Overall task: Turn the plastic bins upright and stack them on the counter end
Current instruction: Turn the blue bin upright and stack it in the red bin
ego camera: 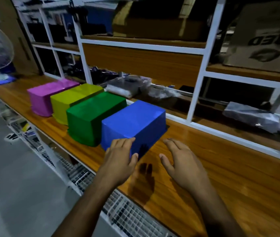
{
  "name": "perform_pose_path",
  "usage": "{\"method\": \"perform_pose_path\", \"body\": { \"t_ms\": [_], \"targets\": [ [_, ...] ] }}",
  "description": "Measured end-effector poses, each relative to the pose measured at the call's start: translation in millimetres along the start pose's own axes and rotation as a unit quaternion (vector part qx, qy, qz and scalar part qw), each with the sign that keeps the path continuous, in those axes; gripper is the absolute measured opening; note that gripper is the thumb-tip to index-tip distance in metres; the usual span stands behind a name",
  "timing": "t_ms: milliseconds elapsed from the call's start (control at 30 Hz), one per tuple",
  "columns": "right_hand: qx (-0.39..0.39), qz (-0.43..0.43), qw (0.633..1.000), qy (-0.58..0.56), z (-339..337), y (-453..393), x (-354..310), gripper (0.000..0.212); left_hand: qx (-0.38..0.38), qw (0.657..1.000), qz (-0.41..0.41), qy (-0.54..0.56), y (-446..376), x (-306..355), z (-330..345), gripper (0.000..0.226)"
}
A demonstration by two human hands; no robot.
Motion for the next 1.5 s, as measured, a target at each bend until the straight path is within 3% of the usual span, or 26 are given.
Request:
{"method": "perform_pose_path", "body": {
  "t_ms": [167, 333, 500, 667, 700, 800, 867, 933, 1000, 1067, 1133, 1267, 1367, 1500],
  "targets": [
    [-0.026, 0.035, 0.999, -0.019, 50.9, -86.1, -20.1, 0.057, -0.033, 0.999, 0.004, -0.035, -79.1, -63.8, -0.3, 0.054],
    [-0.02, 0.123, 0.992, -0.022, 81.2, -128.3, -24.4, 0.055, -0.088, 0.995, 0.03, -0.049, -154.4, -112.0, 5.6, 0.054],
    [-0.021, 0.202, 0.976, -0.079, 103.5, -153.9, -28.3, 0.053, -0.184, 0.982, 0.022, -0.045, -208.4, -142.7, 31.0, 0.067],
    [0.068, 0.301, 0.937, -0.163, 118.4, -157.8, -32.7, 0.06, -0.237, 0.971, 0.015, 0.038, -247.1, -161.3, 50.7, 0.066],
    [0.077, 0.331, 0.924, -0.176, 117.8, -157.3, -35.0, 0.056, -0.243, 0.969, 0.02, 0.049, -253.7, -164.0, 52.2, 0.066],
    [0.117, 0.376, 0.89, -0.229, 116.8, -157.2, -39.3, 0.021, -0.248, 0.965, 0.041, 0.072, -259.8, -170.0, 49.7, 0.062],
    [0.13, 0.396, 0.876, -0.241, 117.4, -152.8, -39.3, 0.029, -0.243, 0.965, 0.044, 0.092, -256.6, -169.8, 47.4, 0.061],
    [0.146, 0.417, 0.861, -0.252, 114.6, -146.6, -41.1, 0.019, -0.227, 0.966, 0.055, 0.112, -251.6, -166.4, 41.7, 0.059],
    [0.174, 0.419, 0.852, -0.26, 103.7, -141.1, -42.2, 0.012, -0.215, 0.964, 0.065, 0.144, -246.2, -161.7, 36.4, 0.054],
    [0.214, 0.407, 0.855, -0.241, 84.1, -137.6, -43.4, 0.043, -0.224, 0.954, 0.065, 0.189, -238.9, -155.7, 34.2, 0.049],
    [0.237, 0.392, 0.864, -0.206, 60.7, -137.5, -47.0, 0.057, -0.243, 0.941, 0.052, 0.231, -229.3, -148.3, 37.2, 0.044],
    [0.216, 0.344, 0.904, -0.132, 34.2, -146.1, -59.8, 0.055, -0.296, 0.913, 0.041, 0.276, -211.2, -128.3, 46.5, 0.049],
    [0.227, 0.298, 0.92, -0.116, 32.8, -155.3, -66.0, 0.048, -0.29, 0.909, 0.083, 0.286, -211.5, -107.6, 38.5, 0.064],
    [0.183, 0.208, 0.956, -0.096, 39.1, -167.1, -70.9, 0.037, -0.293, 0.895, 0.064, 0.329, -220.7, -83.4, 19.5, 0.082]
  ]
}}
Point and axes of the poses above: each hand's wrist, its own y-axis away from the middle knuckle, its own z-axis out of the palm, x = y × z, the point moved 4 cm from there along -y, towards the middle knuckle, and after that the axes turned 1 degree about x, right-handed, at the moved point
